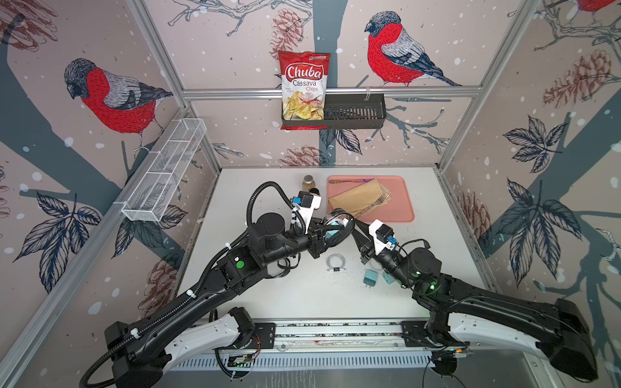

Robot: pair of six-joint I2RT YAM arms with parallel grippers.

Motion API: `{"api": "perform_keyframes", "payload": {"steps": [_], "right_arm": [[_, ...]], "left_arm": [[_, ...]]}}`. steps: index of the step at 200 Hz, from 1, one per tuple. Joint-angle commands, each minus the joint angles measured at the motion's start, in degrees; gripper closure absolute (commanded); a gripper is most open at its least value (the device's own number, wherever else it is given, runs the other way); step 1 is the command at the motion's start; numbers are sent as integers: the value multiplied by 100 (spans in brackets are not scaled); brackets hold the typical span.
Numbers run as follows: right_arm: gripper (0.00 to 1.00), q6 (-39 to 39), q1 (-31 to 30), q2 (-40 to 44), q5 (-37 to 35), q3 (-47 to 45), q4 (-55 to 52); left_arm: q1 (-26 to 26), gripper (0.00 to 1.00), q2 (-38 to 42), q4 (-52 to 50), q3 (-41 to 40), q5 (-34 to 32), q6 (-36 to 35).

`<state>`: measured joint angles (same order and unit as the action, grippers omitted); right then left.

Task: Pack away charging kits
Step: Zip the zipper on the storage bag.

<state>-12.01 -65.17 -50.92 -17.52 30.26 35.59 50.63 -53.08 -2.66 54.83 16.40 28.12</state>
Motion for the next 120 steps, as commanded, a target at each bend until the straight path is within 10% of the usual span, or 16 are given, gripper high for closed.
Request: {"api": "perform_keyframes", "payload": {"steps": [1,120], "right_arm": [[76,4,8,-39,37,132,-7],[100,9,128,-34,-50,77,18]], "left_arm": [[-1,100,-25,62,32,-47,-91],[-1,100,16,-204,85,-317,-51]]}}
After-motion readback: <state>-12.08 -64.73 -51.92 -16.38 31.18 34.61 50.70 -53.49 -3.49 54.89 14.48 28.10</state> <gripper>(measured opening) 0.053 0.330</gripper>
